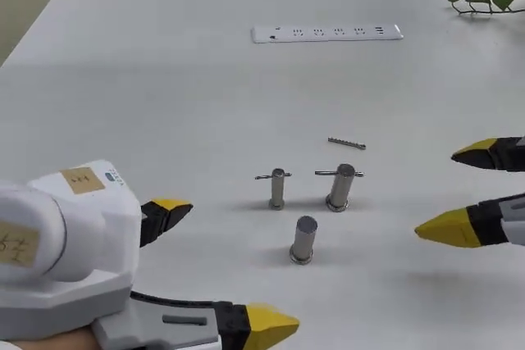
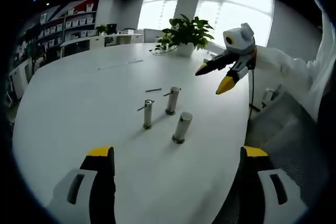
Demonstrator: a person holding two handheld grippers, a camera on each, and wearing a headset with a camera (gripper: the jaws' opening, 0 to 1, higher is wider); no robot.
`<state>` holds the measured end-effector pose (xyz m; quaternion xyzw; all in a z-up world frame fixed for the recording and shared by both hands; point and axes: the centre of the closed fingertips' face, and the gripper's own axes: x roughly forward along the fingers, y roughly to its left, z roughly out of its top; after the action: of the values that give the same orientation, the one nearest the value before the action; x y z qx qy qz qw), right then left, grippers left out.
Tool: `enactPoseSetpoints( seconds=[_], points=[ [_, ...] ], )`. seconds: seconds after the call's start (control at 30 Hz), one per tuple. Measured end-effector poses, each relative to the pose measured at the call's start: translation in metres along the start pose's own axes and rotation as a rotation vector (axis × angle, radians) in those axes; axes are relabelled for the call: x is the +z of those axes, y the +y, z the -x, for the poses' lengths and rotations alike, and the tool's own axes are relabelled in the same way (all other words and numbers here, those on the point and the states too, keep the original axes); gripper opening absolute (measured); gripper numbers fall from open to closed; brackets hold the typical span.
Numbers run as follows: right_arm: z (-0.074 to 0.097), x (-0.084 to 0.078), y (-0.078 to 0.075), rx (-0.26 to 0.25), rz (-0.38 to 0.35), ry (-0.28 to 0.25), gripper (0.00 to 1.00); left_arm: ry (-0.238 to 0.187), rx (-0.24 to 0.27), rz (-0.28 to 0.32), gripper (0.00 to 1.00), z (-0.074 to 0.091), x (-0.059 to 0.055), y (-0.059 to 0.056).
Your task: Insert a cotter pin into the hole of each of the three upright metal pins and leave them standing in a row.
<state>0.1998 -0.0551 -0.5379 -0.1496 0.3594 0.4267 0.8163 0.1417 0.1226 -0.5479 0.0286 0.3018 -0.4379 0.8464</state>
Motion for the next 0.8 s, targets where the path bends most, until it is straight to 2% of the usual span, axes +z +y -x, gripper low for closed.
enactPoseSetpoints(
  seconds=[0.07,0.13,0.2,0.23,0.27,0.5,0.57,0.63,0.7,0.8],
  points=[
    [-0.004,0.002,-0.005,0.002,0.031,0.033,0.65,-0.02,-0.008,0.012,0.99,0.002,0.003,-0.003],
    [-0.007,0.004,-0.016,-0.027,0.056,0.063,0.56,-0.029,-0.012,0.02,0.99,0.003,0.005,-0.004],
    [-0.009,0.007,-0.025,-0.049,0.117,0.094,0.45,-0.03,-0.009,0.019,0.99,0.004,0.005,-0.003],
    [-0.012,0.009,-0.043,-0.066,0.131,0.101,0.42,-0.029,-0.007,0.015,0.99,0.005,0.005,-0.003],
    [-0.015,0.013,-0.047,-0.06,0.118,0.102,0.4,-0.03,-0.005,0.013,0.99,0.005,0.005,-0.003],
    [-0.036,0.038,-0.05,-0.016,0.112,0.064,0.26,-0.059,-0.027,0.043,0.99,0.011,0.009,-0.006],
    [-0.049,0.044,-0.065,-0.014,0.107,0.061,0.22,-0.053,-0.026,0.043,0.99,0.011,0.008,-0.005],
    [-0.06,0.044,-0.073,-0.01,0.106,0.071,0.19,-0.042,-0.024,0.04,0.99,0.011,0.006,-0.005],
    [-0.066,0.042,-0.073,-0.008,0.112,0.083,0.16,-0.037,-0.018,0.041,0.98,0.012,0.004,-0.004],
    [-0.078,0.038,-0.072,0.006,0.11,0.106,0.11,-0.059,-0.005,0.066,0.98,0.013,0.004,-0.001]
  ],
)
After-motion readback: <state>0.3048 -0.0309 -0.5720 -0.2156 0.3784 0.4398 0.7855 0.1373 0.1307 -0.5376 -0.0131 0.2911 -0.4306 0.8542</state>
